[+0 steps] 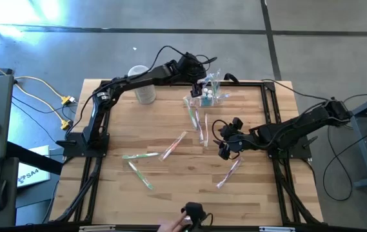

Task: Pick & Place toothbrushing station
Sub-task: Put the green toothbrush into the transparent organizer

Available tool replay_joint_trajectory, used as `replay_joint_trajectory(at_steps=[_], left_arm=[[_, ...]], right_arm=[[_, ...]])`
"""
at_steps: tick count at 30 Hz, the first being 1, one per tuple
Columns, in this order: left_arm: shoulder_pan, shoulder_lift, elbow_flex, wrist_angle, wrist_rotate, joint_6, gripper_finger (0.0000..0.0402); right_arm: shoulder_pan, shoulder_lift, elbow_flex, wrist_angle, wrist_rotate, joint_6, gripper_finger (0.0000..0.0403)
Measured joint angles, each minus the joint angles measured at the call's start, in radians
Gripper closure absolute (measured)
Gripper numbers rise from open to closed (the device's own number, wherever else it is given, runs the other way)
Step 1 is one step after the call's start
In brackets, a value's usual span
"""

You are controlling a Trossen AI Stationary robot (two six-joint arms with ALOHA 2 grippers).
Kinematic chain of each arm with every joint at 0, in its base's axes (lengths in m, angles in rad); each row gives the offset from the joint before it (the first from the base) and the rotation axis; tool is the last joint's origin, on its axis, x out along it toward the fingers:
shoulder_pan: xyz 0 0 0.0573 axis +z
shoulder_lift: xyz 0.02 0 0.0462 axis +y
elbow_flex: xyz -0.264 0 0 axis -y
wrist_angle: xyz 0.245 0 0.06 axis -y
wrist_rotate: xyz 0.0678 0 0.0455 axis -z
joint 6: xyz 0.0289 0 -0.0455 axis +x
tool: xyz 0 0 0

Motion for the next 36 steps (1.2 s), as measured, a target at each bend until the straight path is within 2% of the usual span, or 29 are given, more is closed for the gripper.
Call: replay_joint_trajectory(at_steps=[5, 12, 20, 24, 32, 36], left_arm=[[-0.042, 0.000, 0.089, -0.085, -0.141, -0.006, 0.0142], [-0.121, 0.000, 0.223, -0.217, -0.244, -0.028, 0.0142], [-0.260, -0.002, 0.467, -0.566, -0.359, -0.091, 0.0142], [-0.319, -0.061, 0.430, -0.717, -0.423, -0.154, 0.0142], [-0.360, -0.077, 0.422, -1.190, -0.425, -0.427, 0.0142], [-0.354, -0.105, 0.293, -1.194, -0.419, -0.477, 0.0142]], right_arm=[[0.000, 0.000, 0.000, -0.004, -0.001, 0.000, 0.0151], [0.000, 0.000, 0.000, -0.023, 0.002, 0.018, 0.0151], [0.000, 0.000, 0.000, -0.047, 0.003, 0.023, 0.0151], [0.012, 0.000, -0.001, -0.047, -0.006, 0.027, 0.0151], [0.019, 0.000, -0.001, 0.021, -0.035, 0.006, 0.0151], [0.000, 0.000, -0.001, 0.114, -0.050, -0.050, 0.0151]])
